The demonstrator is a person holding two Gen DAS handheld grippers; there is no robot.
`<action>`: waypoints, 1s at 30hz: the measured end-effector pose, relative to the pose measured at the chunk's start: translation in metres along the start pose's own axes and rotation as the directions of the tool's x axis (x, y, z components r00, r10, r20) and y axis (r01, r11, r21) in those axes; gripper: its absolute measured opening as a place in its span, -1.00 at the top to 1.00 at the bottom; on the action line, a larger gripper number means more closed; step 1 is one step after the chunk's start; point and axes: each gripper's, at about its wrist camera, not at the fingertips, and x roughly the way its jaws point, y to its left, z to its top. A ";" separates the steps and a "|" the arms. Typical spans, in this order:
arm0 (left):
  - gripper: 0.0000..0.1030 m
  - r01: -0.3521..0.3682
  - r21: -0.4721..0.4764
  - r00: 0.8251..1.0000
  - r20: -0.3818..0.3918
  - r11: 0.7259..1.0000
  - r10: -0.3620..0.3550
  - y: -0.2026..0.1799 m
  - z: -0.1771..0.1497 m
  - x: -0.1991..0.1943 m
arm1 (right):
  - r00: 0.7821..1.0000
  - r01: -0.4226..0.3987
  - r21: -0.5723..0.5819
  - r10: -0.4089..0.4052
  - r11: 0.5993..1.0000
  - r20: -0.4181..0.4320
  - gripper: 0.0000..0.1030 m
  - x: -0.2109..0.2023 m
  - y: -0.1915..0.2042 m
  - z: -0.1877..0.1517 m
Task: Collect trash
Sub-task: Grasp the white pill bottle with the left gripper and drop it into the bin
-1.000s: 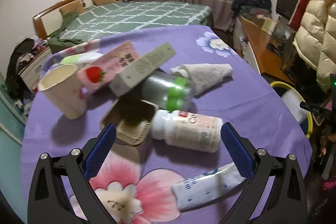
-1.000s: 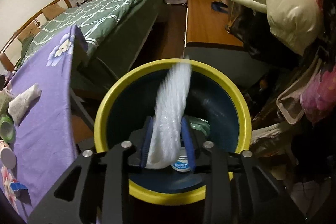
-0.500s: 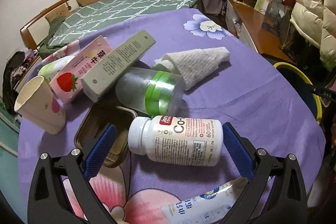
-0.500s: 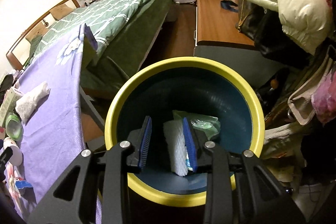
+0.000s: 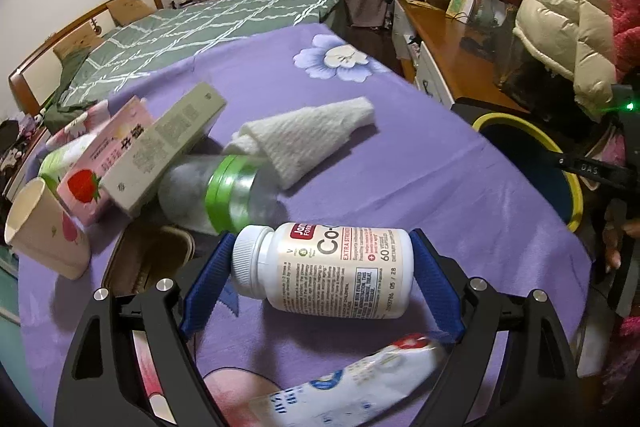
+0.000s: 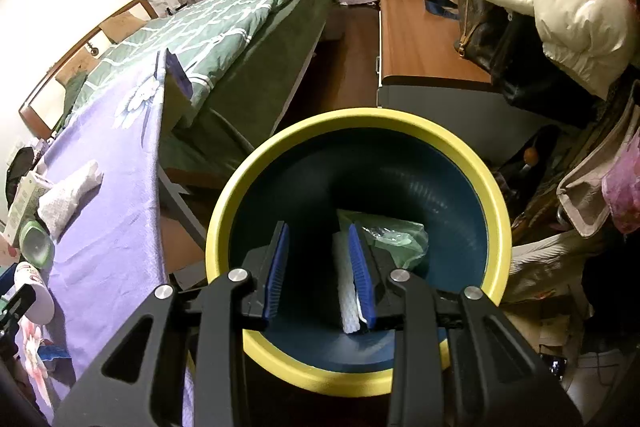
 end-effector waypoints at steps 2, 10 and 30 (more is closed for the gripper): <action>-0.65 0.005 0.008 1.000 0.012 1.000 -0.005 -0.006 0.005 -0.005 | 1.000 -0.002 0.003 0.002 1.000 0.007 0.42 -0.003 -0.003 0.001; -0.65 0.031 0.058 0.999 0.032 0.998 -0.033 -0.043 0.029 -0.007 | 0.999 0.014 -0.001 -0.014 1.000 0.035 0.42 -0.016 -0.020 0.003; -0.65 0.194 0.241 0.981 -0.035 0.951 -0.191 -0.207 0.084 0.049 | 0.994 0.102 0.051 -0.103 0.994 0.030 0.42 -0.039 -0.098 -0.023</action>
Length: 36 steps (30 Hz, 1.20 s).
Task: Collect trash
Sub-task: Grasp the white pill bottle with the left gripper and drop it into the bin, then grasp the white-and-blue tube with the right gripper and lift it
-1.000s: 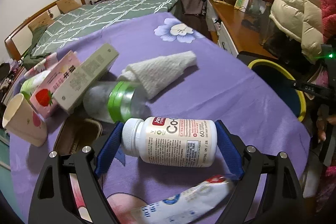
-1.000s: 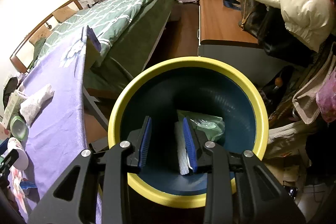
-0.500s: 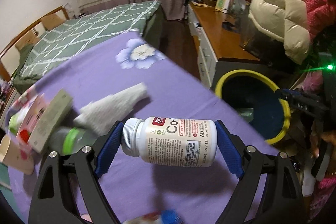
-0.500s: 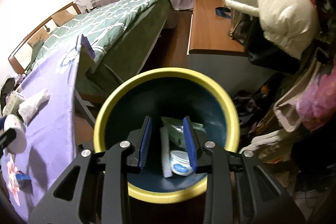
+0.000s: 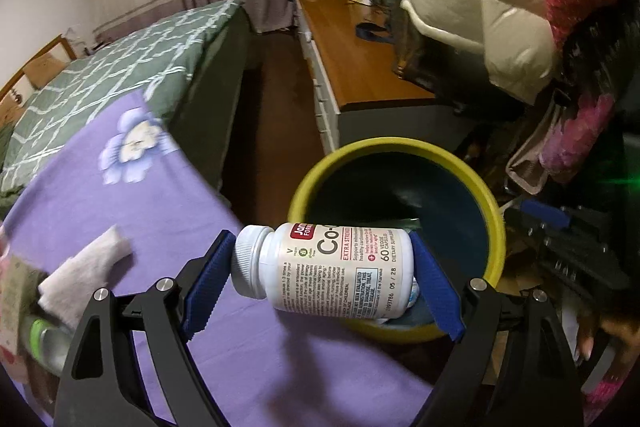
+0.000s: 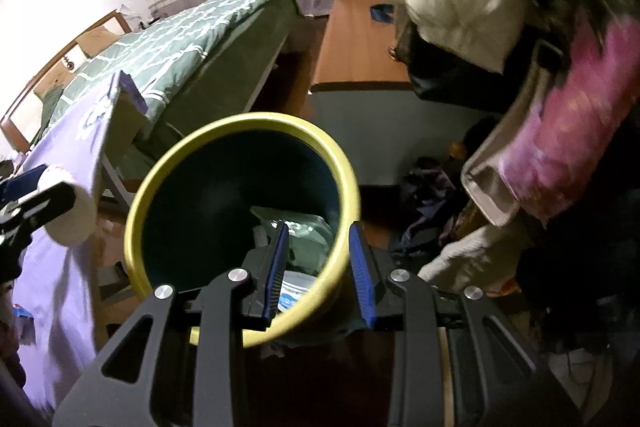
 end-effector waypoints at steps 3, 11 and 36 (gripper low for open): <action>-0.65 0.014 0.016 1.000 -0.011 1.000 -0.014 -0.017 0.008 0.013 | 1.000 0.004 0.016 -0.004 1.000 -0.005 0.42 -0.001 -0.010 -0.004; -0.66 0.032 0.043 0.999 -0.040 0.999 -0.030 -0.048 0.025 0.044 | 1.000 0.007 0.058 -0.007 0.998 -0.001 0.30 -0.005 -0.026 -0.009; -0.90 -0.303 -0.302 0.940 0.063 0.904 0.336 0.121 -0.078 -0.118 | 0.986 -0.165 -0.149 0.158 0.975 -0.056 0.29 -0.005 0.088 -0.014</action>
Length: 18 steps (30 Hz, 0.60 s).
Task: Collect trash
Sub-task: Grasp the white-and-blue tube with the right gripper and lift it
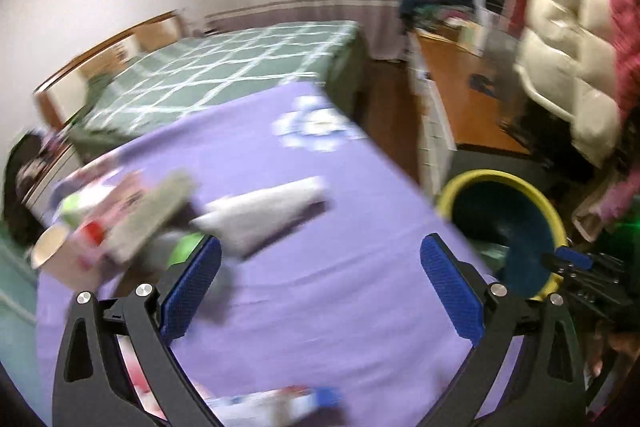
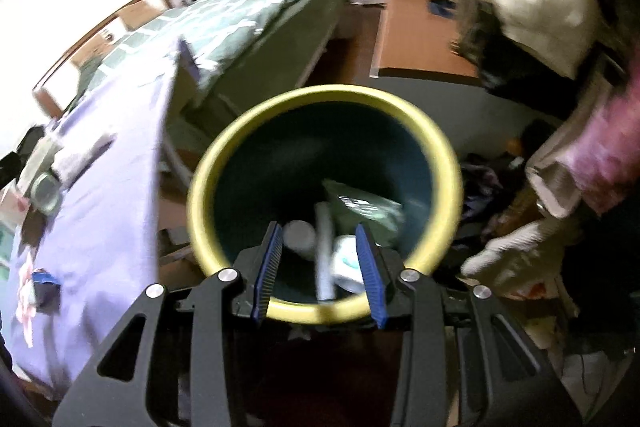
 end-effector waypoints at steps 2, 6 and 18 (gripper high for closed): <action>-0.90 -0.051 -0.050 0.999 0.001 0.997 0.051 0.035 -0.007 -0.006 | 1.000 -0.029 -0.038 0.029 0.999 0.002 0.28 0.001 0.022 0.005; -0.90 -0.123 -0.133 0.992 0.006 0.983 0.125 0.087 -0.018 -0.016 | 0.995 -0.100 -0.112 0.100 0.989 -0.001 0.28 0.004 0.073 0.013; -0.90 -0.229 -0.256 0.970 0.026 0.939 0.243 0.175 -0.051 -0.042 | 0.943 -0.332 -0.359 0.308 0.872 -0.123 0.28 -0.017 0.214 -0.019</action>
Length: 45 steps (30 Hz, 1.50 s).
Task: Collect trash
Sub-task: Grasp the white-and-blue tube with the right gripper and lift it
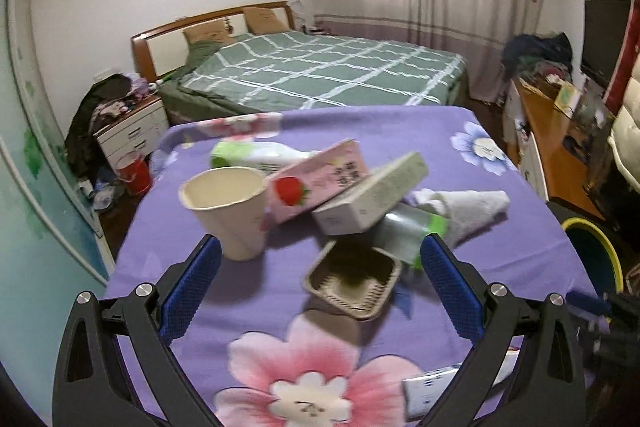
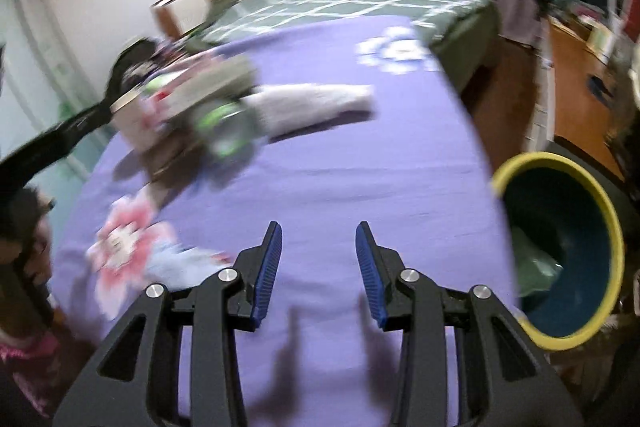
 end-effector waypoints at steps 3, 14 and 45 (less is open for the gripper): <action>-0.90 -0.013 -0.027 1.000 0.005 1.000 0.013 0.015 -0.005 -0.006 | 0.999 -0.046 -0.053 0.045 0.998 -0.008 0.28 0.000 0.028 -0.004; -0.90 -0.070 -0.075 0.997 0.031 0.995 0.073 0.044 -0.029 -0.044 | 0.998 -0.049 -0.208 0.040 0.977 -0.047 -0.13 0.012 0.079 -0.031; -0.90 -0.080 -0.068 0.996 0.040 0.994 0.083 0.044 -0.037 -0.065 | 0.999 0.009 -0.344 -0.021 0.939 -0.030 -0.31 0.064 0.082 0.001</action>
